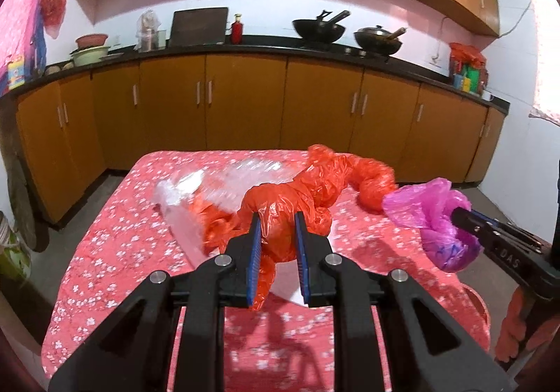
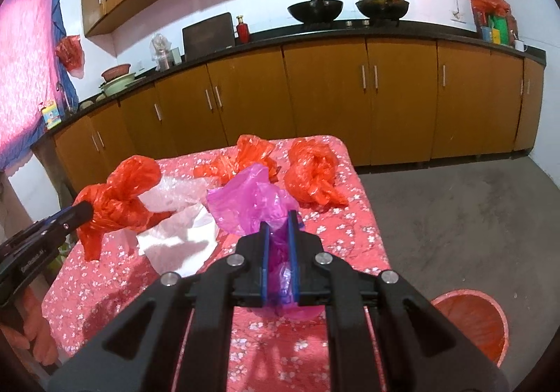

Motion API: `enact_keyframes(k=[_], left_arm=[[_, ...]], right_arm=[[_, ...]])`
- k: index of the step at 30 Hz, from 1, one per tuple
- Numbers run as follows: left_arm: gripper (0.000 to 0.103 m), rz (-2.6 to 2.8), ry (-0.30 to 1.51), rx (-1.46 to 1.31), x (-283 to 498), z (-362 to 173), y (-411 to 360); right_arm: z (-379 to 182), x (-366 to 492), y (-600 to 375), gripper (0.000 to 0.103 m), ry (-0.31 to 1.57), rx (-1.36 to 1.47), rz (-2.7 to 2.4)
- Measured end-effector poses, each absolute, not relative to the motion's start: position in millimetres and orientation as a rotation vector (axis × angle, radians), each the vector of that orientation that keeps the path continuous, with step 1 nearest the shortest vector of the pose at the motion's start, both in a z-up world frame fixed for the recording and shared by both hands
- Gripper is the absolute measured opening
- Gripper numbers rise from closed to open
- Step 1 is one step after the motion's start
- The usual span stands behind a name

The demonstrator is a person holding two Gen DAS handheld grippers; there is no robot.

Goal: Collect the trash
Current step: 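Grasp a red bag with the left gripper while the right gripper holds the purple bag, then carry the red and purple bags over the orange wastebasket with both grippers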

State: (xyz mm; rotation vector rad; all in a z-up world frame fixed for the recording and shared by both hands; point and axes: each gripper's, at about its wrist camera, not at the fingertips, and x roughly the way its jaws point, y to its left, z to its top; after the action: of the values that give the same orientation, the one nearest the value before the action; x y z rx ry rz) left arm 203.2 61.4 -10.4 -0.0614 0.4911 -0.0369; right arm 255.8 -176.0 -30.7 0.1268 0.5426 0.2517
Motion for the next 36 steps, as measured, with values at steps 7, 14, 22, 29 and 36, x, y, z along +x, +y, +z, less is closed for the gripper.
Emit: enact_keyframes(k=[7,14,22,29,36], left_arm=[[0.018,-0.074,0.476,-0.046,202.3,-5.7,38.2],[0.018,-0.107,0.472,-0.035,203.3,-4.0,14.8],[0.018,-0.161,0.476,-0.033,206.5,-5.4,-17.9],[0.018,-0.228,0.494,-0.028,208.2,-11.5,-55.8],[0.018,-0.319,0.535,-0.019,207.1,-25.0,-105.0]], right_arm=[[-27.2,245.8,-198.3,0.011,0.519,0.14,0.224],[-27.6,238.0,-223.7,0.01,0.5,0.16,0.181],[-34.7,232.2,-254.8,0.01,0.495,0.182,0.126],[-42.9,226.1,-289.5,0.01,0.493,0.212,0.06],[-59.5,217.7,-337.5,0.01,0.507,0.247,-0.033]])
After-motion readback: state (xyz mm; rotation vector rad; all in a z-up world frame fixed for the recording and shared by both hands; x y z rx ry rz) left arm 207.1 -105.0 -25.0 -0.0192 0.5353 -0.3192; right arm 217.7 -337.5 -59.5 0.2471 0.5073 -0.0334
